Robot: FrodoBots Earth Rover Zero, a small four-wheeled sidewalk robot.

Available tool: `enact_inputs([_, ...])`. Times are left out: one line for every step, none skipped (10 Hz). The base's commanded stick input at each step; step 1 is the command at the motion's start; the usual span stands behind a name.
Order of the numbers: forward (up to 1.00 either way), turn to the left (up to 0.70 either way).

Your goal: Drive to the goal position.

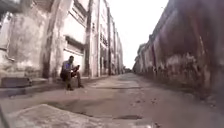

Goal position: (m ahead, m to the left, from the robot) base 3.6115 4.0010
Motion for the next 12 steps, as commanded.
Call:
enact_inputs([1.00,0.00])
enact_inputs([1.00,0.00])
enact_inputs([1.00,0.00])
enact_inputs([1.00,0.00])
enact_inputs([1.00,0.00])
enact_inputs([1.00,0.00])
enact_inputs([1.00,0.00])
enact_inputs([1.00,0.00])
enact_inputs([1.00,0.00])
enact_inputs([1.00,0.00])
enact_inputs([1.00,0.00])
enact_inputs([1.00,0.00])
